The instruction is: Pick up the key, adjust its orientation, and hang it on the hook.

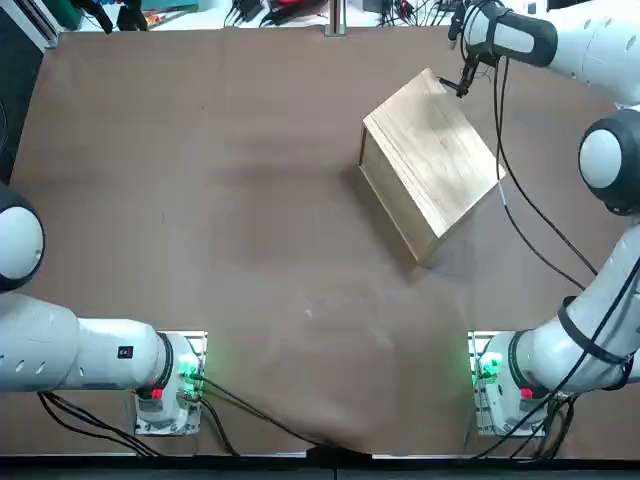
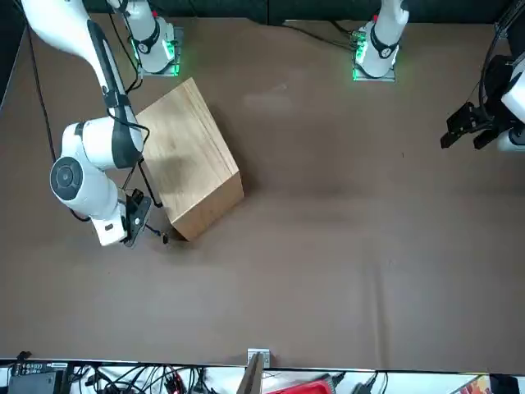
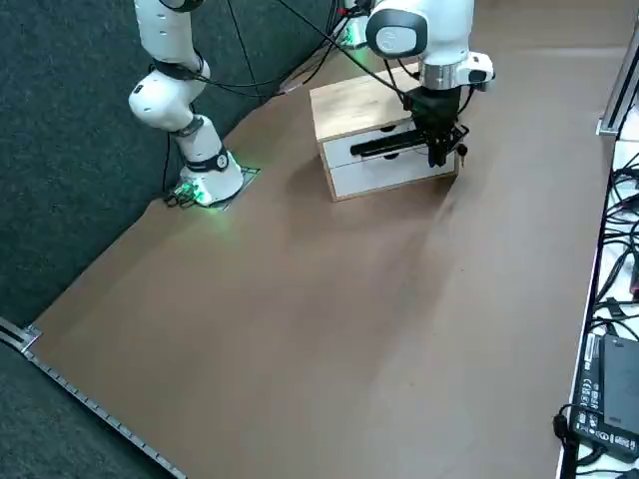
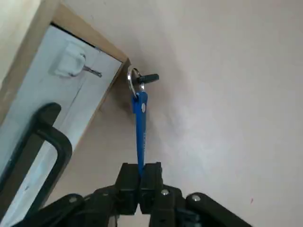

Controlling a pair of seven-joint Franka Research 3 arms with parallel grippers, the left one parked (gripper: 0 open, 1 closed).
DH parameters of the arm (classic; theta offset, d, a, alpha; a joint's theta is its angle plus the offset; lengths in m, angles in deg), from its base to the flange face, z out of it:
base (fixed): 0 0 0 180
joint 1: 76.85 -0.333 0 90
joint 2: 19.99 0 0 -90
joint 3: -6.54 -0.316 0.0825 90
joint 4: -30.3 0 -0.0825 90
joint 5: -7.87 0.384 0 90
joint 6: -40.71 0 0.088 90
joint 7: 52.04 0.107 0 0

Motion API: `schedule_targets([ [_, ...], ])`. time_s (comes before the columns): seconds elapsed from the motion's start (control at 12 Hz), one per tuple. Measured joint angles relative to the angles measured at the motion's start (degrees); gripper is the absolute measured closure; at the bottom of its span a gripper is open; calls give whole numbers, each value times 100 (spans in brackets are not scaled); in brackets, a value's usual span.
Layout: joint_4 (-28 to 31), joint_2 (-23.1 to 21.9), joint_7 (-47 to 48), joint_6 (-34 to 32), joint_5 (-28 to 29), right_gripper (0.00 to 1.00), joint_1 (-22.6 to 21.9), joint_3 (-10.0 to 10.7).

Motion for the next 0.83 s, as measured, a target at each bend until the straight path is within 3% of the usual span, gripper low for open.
schedule_targets([
  [0.83,0,1,-235,-66,25,96,-14,0],
])
